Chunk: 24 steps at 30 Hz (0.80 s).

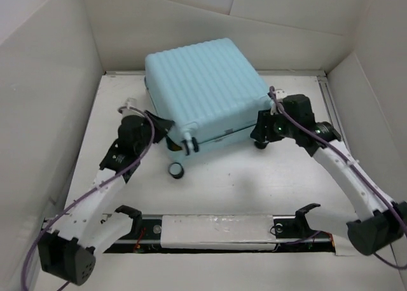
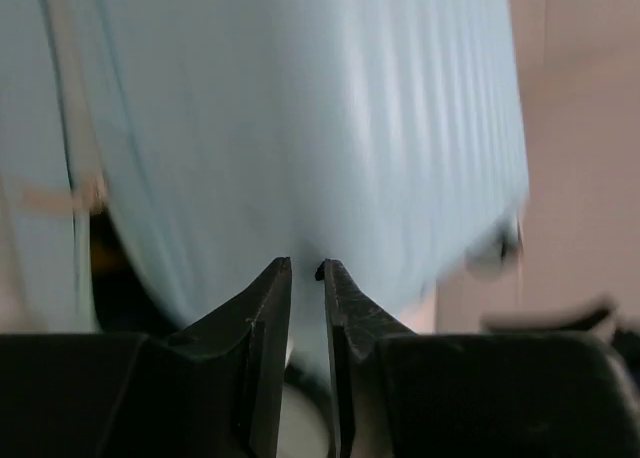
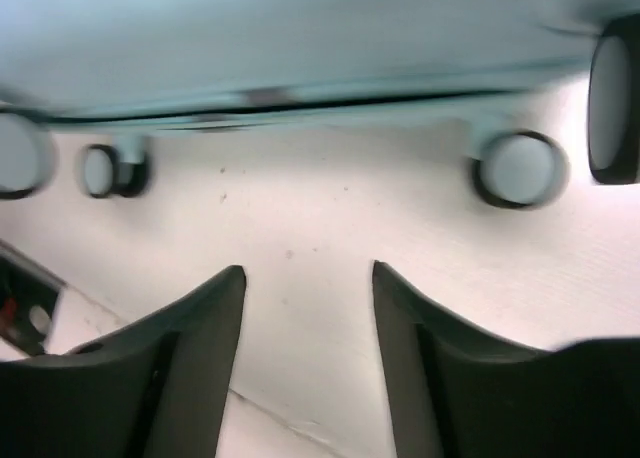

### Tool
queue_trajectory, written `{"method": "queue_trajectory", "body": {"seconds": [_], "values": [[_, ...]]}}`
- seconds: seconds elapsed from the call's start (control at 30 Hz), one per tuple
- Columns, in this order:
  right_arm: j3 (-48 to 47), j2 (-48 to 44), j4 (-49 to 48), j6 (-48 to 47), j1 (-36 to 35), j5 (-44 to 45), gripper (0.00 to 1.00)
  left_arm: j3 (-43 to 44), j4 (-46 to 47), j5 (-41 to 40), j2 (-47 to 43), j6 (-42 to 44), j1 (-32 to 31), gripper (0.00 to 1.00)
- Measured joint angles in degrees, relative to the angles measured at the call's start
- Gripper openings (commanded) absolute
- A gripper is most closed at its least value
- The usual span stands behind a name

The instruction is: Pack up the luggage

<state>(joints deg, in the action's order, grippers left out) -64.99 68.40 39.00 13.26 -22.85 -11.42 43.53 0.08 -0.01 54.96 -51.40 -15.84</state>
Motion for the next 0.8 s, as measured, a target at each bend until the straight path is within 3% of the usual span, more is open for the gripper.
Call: {"method": "queue_trajectory", "body": {"seconds": [0.03, 0.1, 0.2, 0.27, 0.37, 0.5, 0.57, 0.6, 0.67, 0.7, 0.8], "values": [[-0.3, -2.7, 0.5, -0.2, 0.4, 0.0, 0.70, -0.3, -3.8, 2.9, -2.4, -2.2, -4.3, 0.22], [-1.9, -5.8, 1.7, -1.1, 1.8, 0.0, 0.76, 1.5, -13.9, 7.9, -4.4, -4.2, -10.7, 0.50], [-6.8, -5.6, 2.8, -1.5, 5.1, -0.4, 0.82, 10.4, -26.0, 7.9, -0.3, -2.9, -10.1, 0.85], [-10.3, -2.8, 2.7, -1.6, 6.6, -1.1, 0.85, 21.3, -29.2, 6.7, 6.2, -0.3, -7.4, 0.94], [-13.7, 0.7, 2.9, -1.4, 8.3, -2.4, 0.85, 38.3, -28.0, 6.4, 17.1, 4.3, -3.0, 1.00], [-17.2, 4.0, 2.8, -0.7, 10.4, -3.3, 0.86, 60.5, -25.7, 8.8, 34.2, 9.3, 3.0, 1.00], [-17.3, 3.9, 3.0, 0.1, 11.4, -2.8, 0.86, 81.2, -27.3, 10.1, 50.3, 11.0, 7.2, 1.00], [-16.8, 3.3, 2.7, 0.7, 11.9, -2.7, 0.75, 88.5, -26.8, 10.4, 56.5, 11.5, 8.8, 1.00], [-14.3, 1.2, 2.0, 2.1, 13.6, -2.6, 0.44, 97.2, -25.9, 12.9, 66.1, 11.7, 12.0, 1.00], [-12.8, 0.2, 1.7, 3.0, 15.0, -3.0, 0.19, 97.6, -24.3, 14.8, 69.0, 11.5, 13.6, 1.00], [-8.3, -1.2, 0.7, 5.2, 18.8, -5.9, 0.00, 92.3, -17.6, 20.5, 75.0, 8.9, 17.7, 1.00]]}}
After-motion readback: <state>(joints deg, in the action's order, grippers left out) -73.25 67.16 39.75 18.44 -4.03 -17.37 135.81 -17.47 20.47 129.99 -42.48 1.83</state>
